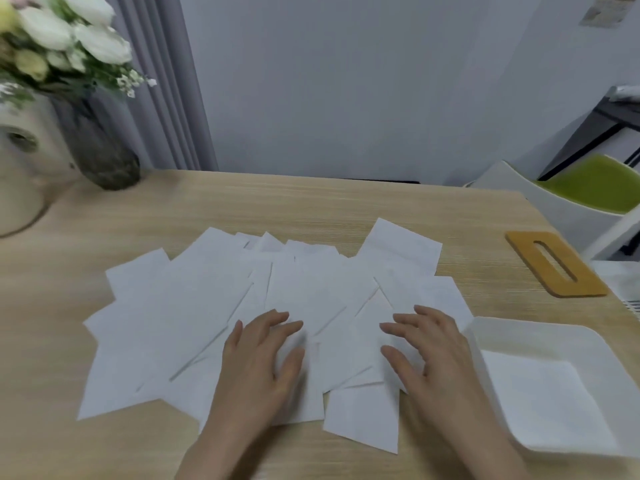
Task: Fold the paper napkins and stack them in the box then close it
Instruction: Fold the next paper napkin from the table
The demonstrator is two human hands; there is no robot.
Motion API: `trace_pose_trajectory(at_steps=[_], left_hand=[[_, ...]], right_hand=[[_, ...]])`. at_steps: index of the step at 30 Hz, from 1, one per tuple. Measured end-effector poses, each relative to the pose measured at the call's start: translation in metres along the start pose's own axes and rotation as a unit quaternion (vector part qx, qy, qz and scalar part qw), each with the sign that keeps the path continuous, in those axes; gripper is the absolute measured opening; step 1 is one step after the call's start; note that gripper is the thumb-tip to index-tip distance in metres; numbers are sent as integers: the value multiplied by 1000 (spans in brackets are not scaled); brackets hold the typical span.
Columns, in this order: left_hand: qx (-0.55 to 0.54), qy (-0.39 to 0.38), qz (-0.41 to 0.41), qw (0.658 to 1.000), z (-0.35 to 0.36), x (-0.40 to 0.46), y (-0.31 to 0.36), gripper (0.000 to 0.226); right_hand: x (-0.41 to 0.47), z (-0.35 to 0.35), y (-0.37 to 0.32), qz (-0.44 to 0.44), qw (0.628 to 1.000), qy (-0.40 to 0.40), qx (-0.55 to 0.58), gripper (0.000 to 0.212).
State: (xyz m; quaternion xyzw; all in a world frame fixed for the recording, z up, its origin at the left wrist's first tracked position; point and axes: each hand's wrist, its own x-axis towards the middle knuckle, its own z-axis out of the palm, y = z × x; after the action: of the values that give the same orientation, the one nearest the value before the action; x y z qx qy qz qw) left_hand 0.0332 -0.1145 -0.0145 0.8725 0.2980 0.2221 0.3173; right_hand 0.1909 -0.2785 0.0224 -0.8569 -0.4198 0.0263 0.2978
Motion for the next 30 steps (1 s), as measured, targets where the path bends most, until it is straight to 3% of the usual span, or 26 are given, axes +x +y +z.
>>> trace_pose_trajectory(at_steps=[8, 15, 22, 30], left_hand=[[69, -40, -60, 995, -12, -2, -31, 44], [63, -35, -37, 997, -11, -7, -41, 43], [64, -47, -31, 996, -13, -8, -45, 47], [70, -67, -45, 994, -13, -3, -43, 29]], right_hand=[[-2, 44, -12, -8, 997, -77, 21, 29], [-3, 75, -21, 4, 990, -134, -48, 58], [2, 83, -40, 48, 992, -107, 42, 22], [4, 83, -49, 38, 998, -35, 46, 28]])
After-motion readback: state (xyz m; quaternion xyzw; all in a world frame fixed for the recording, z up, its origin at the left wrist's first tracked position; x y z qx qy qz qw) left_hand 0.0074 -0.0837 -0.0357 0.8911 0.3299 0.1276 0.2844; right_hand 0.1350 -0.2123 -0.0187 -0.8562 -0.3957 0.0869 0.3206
